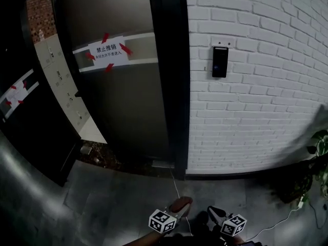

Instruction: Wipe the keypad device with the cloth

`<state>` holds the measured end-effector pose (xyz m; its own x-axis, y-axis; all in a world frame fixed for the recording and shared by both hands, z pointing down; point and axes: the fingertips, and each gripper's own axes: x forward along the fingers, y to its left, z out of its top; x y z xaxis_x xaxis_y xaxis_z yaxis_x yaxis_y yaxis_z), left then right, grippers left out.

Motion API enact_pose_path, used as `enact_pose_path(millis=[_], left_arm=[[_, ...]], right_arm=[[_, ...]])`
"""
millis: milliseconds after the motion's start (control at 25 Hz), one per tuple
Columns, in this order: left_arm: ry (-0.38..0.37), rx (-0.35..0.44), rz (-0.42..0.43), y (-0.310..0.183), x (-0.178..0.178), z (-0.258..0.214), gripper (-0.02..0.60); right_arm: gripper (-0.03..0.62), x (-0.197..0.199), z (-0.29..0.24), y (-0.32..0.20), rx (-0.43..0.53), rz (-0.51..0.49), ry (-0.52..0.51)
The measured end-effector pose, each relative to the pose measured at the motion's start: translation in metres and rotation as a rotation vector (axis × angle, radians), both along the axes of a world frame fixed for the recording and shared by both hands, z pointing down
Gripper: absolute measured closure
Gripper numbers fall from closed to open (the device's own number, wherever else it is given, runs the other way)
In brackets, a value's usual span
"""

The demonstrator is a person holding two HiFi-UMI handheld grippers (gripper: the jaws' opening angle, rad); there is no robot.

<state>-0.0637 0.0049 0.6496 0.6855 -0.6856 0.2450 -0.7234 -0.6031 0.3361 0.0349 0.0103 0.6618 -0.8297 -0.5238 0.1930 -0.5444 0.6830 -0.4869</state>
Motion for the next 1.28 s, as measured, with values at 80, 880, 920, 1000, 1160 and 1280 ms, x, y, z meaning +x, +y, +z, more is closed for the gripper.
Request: enact_pose_path(millis=[80, 880, 920, 1000, 1160, 1280], left_arm=[[0.007, -0.001, 0.023, 0.018, 0.005, 0.001, 0.525], [0.001, -0.042, 0.118, 0.099, 0.032, 0.027, 0.525], [0.004, -0.043, 0.114, 0.101, 0.033, 0.027, 0.525], [0.004, -0.048, 0.107, 0.104, 0.034, 0.030, 0.525], [-0.005, -0.047, 0.106, 0.104, 0.035, 0.030, 0.525], [-0.005, -0.040, 0.100, 0.103, 0.036, 0.028, 0.526]], right_arm=[[0.592, -0.001, -0.004, 0.023, 0.015, -0.003, 0.011], [0.592, 0.004, -0.007, 0.101, -0.002, 0.043, -0.013], [0.592, 0.005, -0.004, 0.102, 0.006, 0.039, -0.003], [0.592, 0.006, 0.002, 0.103, 0.024, 0.024, 0.021], [0.592, 0.000, -0.008, 0.102, 0.029, 0.000, 0.002], [0.592, 0.001, -0.009, 0.102, 0.028, -0.005, -0.002]])
